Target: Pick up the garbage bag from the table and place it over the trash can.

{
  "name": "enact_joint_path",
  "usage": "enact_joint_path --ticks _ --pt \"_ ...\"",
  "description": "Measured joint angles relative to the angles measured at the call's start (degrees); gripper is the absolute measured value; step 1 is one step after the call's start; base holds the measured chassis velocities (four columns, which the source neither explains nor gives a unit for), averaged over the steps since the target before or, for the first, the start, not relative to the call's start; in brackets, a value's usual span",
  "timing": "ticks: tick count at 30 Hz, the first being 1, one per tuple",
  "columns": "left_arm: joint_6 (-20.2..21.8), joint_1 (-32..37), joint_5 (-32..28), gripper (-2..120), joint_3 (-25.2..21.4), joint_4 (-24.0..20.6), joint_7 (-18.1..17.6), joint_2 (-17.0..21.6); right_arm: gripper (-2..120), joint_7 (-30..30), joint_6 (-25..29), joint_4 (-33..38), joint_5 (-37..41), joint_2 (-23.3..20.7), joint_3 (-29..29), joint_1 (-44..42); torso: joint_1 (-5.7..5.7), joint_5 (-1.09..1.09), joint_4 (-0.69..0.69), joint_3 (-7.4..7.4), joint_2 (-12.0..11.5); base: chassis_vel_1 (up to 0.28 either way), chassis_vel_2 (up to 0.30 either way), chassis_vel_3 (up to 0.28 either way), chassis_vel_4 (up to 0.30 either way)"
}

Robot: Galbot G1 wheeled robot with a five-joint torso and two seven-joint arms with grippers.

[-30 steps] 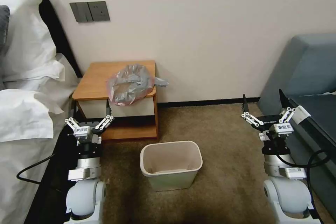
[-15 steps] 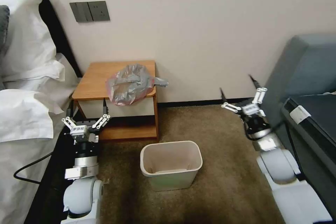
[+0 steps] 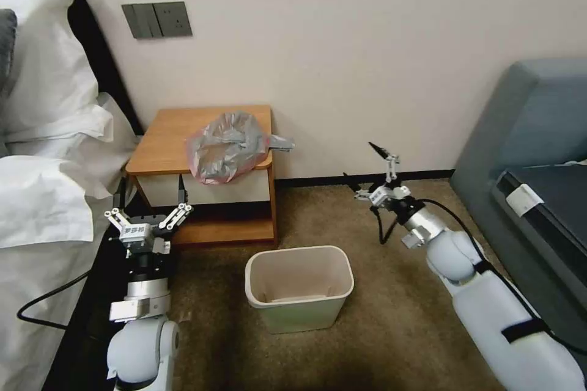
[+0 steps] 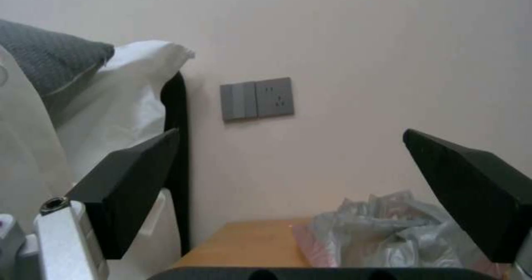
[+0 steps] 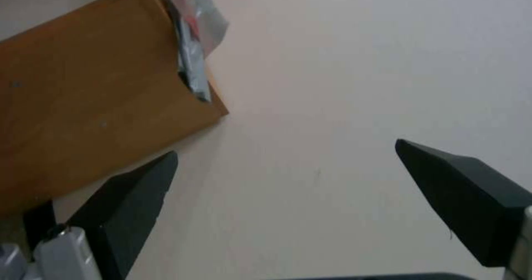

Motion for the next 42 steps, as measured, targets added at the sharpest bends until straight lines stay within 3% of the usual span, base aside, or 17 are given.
enact_joint_path --ticks 10,17,30,42 --pt "-1.0 -0.2 0.1 100 0.2 0.9 0.0 -0.5 100 0.8 3.3 -13.1 -12.9 4.1 -7.8 14.1 0.00 -0.02 0.00 0.00 0.0 0.000 0.000 0.000 0.000" --pt "-1.5 -0.5 -0.6 100 -0.5 1.6 0.0 -0.5 100 2.2 3.7 -21.0 -17.3 7.2 -13.1 19.8 0.00 -0.01 0.00 0.00 0.0 0.000 0.000 0.000 0.000" --pt "-2.1 -0.5 -1.5 100 -1.4 2.1 0.0 -0.6 100 3.2 3.3 -29.6 -19.5 12.0 -17.6 28.1 0.00 -0.01 0.00 0.00 0.0 0.000 0.000 0.000 0.000" --pt "-2.4 -0.8 -1.5 100 -1.9 2.5 -0.1 -1.2 100 3.4 2.8 -32.4 -19.5 15.9 -20.1 32.4 0.00 0.00 0.00 0.00 0.0 0.000 0.000 0.000 0.000"
